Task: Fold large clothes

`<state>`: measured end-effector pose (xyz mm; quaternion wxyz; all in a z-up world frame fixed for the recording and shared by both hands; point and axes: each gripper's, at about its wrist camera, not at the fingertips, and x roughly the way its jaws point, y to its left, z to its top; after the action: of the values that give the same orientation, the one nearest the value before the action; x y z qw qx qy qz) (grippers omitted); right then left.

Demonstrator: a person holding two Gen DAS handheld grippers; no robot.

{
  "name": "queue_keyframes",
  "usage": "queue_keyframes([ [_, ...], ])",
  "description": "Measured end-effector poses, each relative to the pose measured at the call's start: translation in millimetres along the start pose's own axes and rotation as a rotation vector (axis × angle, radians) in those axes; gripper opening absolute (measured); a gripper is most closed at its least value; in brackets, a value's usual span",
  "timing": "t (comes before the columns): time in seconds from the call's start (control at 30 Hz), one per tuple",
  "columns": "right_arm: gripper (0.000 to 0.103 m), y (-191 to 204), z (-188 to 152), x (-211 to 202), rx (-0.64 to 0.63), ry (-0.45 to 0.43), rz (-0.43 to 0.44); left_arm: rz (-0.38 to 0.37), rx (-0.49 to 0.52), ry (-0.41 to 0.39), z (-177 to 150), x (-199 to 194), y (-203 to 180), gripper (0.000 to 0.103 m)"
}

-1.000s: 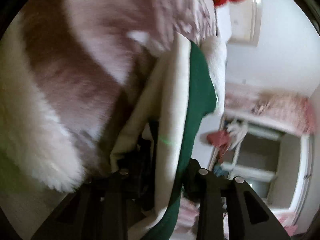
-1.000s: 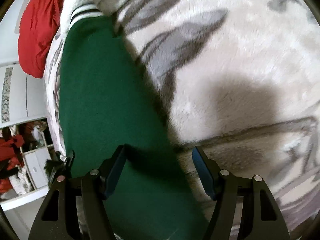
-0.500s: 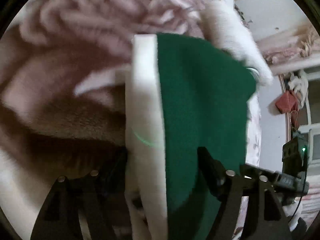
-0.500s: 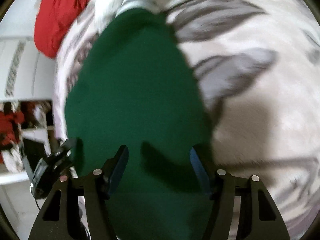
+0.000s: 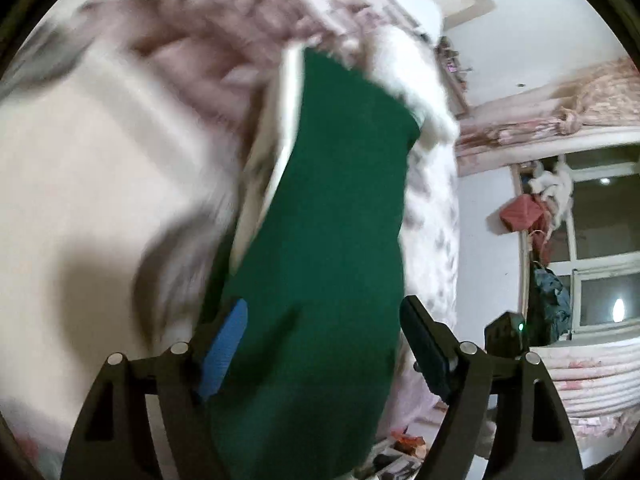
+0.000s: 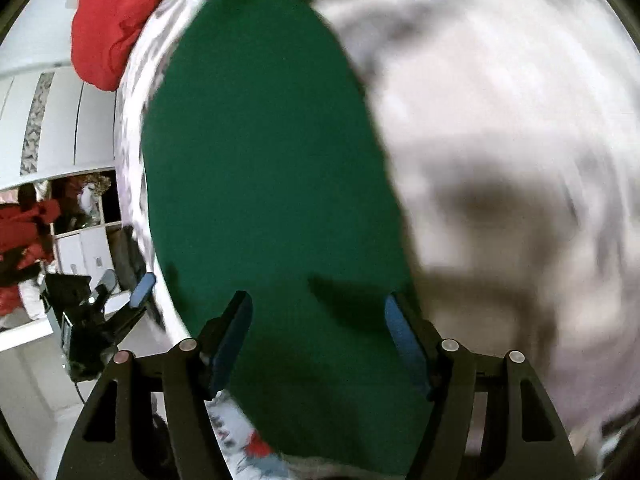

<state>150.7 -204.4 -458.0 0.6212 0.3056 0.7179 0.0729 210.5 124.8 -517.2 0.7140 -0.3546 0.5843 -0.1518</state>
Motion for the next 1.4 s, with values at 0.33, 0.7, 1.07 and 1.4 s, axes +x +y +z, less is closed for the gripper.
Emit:
queue_keyframes([
  [0.33,0.071,-124.7,-187.9,52.5,0.190,0.148,0.037,0.174,-0.133,0.169,-176.8,17.2,59.1,0.075],
  [0.7,0.008,-84.0,-246.0,86.6,0.057,0.117,0.021,0.067,-0.053,0.034,-167.2,-34.7,27.8,0.019],
  [1.07,0.017,-59.0,-247.2,130.5,0.040,0.241,-0.094,0.094,-0.112,0.147,-158.9,25.1,82.4,0.028],
  [1.4,0.071,-87.6,-229.3,121.0,-0.011,0.181,0.098,-0.007,-0.124,0.084,-148.5,24.5,70.7,0.072],
])
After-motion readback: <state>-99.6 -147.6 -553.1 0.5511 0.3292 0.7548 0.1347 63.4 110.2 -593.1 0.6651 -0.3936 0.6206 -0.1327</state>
